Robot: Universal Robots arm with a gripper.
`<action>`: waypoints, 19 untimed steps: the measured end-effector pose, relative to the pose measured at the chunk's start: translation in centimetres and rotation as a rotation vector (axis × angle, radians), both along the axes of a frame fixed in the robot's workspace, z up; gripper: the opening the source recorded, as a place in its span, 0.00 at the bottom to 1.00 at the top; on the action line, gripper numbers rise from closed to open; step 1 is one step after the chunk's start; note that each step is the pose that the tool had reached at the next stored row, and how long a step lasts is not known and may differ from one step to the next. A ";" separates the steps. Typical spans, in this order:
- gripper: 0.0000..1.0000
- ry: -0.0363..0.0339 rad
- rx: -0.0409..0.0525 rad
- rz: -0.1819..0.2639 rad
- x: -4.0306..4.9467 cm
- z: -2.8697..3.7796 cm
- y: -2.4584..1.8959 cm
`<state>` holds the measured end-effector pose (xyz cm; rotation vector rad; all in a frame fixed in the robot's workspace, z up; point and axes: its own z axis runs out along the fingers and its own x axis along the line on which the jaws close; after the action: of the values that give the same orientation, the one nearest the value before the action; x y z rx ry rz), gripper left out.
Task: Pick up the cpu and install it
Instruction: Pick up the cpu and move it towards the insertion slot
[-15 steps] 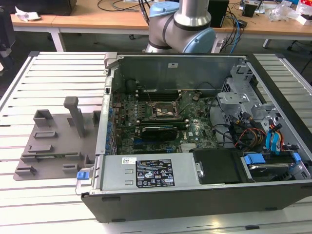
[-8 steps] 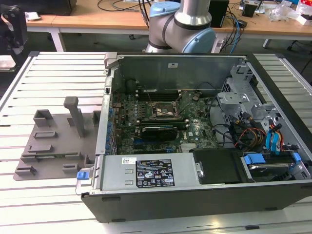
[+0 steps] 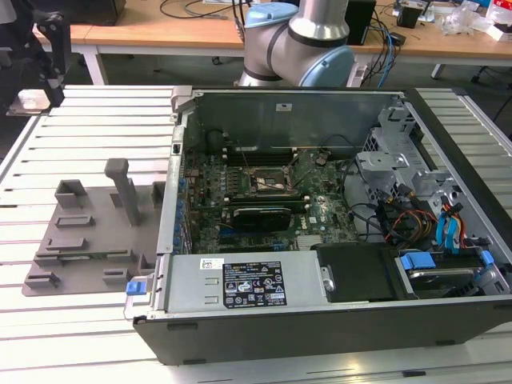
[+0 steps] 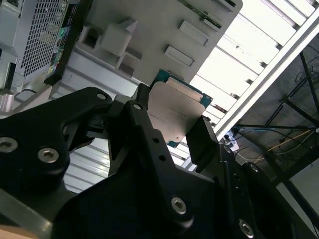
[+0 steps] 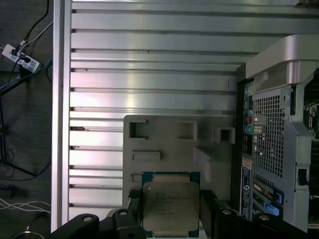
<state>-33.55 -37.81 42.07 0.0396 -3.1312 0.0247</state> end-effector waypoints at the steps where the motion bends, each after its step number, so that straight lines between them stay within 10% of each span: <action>1: 0.55 0.0024 0.0001 0.000 0.32 -0.04 0.11; 19: 0.55 0.0338 0.0000 0.000 5.37 -0.53 1.50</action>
<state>-28.18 -36.31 41.54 0.0396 -3.0974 0.0237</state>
